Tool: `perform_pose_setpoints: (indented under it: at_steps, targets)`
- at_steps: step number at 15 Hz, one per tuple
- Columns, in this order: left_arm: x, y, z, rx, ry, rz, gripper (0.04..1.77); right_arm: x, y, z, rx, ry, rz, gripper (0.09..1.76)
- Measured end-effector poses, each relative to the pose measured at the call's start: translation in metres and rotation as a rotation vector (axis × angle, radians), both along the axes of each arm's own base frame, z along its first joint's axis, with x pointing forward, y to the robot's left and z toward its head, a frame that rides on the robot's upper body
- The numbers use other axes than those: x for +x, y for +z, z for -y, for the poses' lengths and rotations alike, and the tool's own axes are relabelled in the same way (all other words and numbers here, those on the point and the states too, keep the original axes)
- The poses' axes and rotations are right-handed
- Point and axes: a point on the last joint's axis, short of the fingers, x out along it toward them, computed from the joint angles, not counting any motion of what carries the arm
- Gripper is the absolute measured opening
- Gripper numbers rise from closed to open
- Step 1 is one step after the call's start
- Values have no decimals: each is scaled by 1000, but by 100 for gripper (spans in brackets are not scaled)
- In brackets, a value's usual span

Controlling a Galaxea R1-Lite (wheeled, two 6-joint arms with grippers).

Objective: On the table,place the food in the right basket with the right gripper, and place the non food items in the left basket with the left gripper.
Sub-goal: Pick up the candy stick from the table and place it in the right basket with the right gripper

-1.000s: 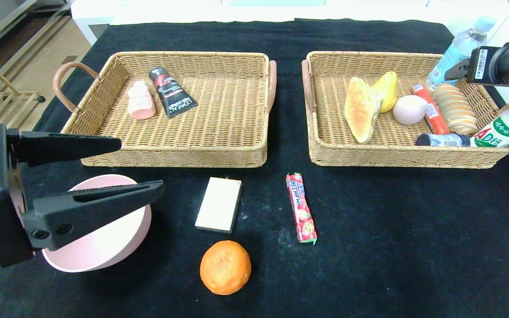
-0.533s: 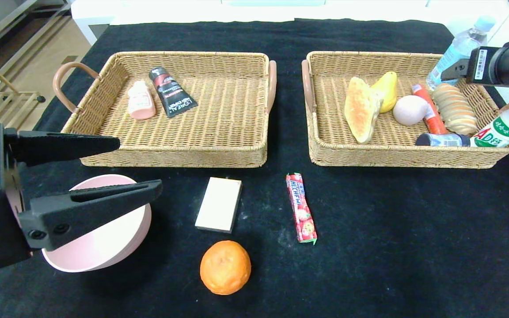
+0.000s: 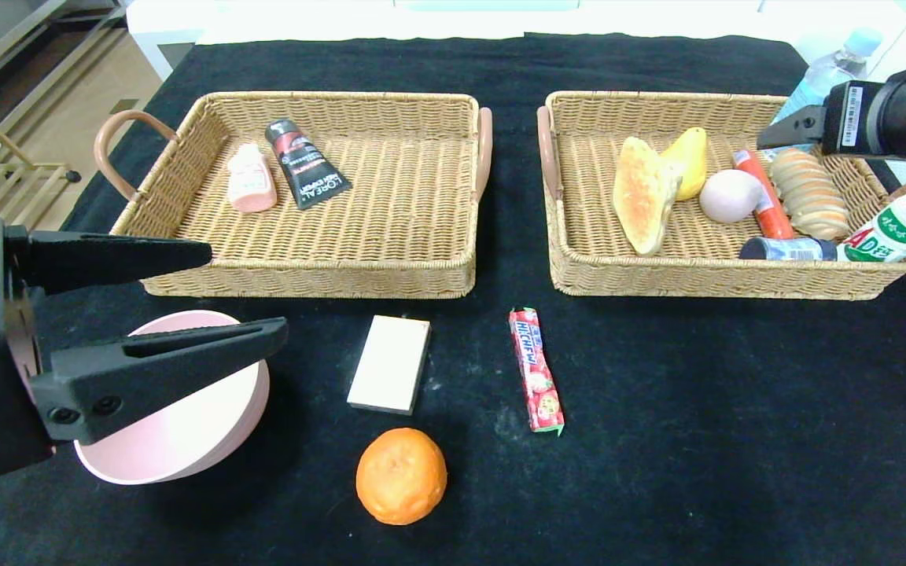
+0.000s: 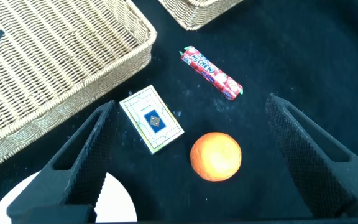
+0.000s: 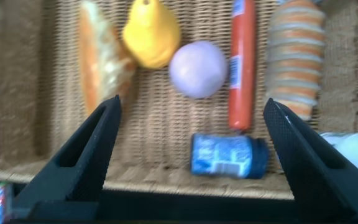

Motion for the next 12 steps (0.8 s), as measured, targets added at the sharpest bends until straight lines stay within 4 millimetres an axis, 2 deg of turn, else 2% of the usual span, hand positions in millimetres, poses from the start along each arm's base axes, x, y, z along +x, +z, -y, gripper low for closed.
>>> perform_pose_setpoints:
  at_steps: [3,7,12]
  targets:
    - [0,0,0,0,0,-1,172,-20,2,-23,-3,82,4,168]
    - [0,0,0,0,0,-1,172,-43,-5,-53,-30,157,-15,169]
    - [0,0,0,0,0,-1,172,-61,-29,-93,-50,246,-21,170]
